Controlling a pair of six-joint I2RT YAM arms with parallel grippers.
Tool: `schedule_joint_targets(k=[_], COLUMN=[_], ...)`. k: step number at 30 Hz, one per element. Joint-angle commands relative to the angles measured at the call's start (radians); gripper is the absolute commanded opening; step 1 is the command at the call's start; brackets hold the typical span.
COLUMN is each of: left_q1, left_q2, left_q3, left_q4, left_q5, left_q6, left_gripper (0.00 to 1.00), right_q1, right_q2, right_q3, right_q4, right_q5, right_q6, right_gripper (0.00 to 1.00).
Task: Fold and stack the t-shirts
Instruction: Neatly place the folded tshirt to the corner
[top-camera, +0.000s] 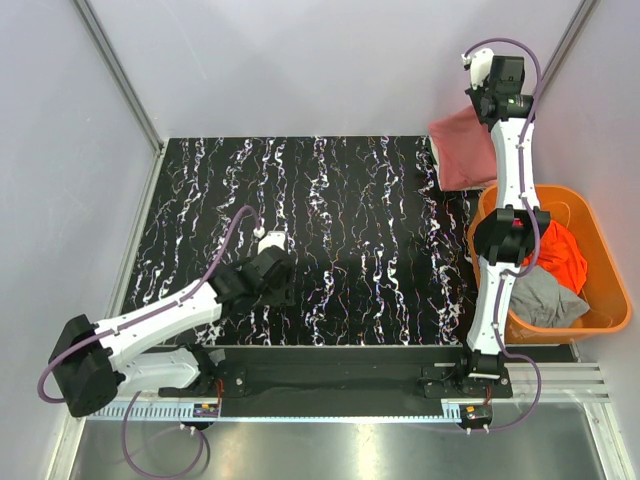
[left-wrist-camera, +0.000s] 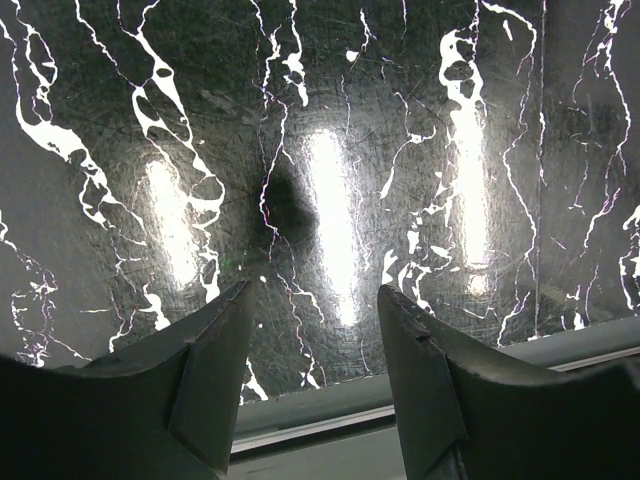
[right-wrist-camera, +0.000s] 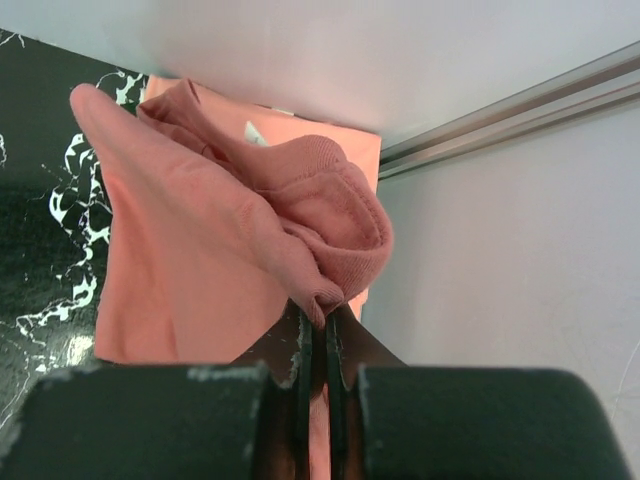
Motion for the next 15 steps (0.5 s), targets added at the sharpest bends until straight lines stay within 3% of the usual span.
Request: schedule_joint_targets(k=[1,15], left_q1=[0.011,0.028], left_q2=[0.014,0.071], left_q3=[0.047,0.091], left_q4=[0.029,0.019], left_q5=[0.026,0.054], left_q6=[0.028,0.071], left_gripper=[0.57,0.57], right_q1=[-0.010,-0.039], right_q2=[0.012,0.119], right_q3=[0.067,0.133], right_q4=[0.104,0.192], right_q5=[-0.006,0.003], right_q6=[0.011,0.027], right_gripper=[0.00,0.00])
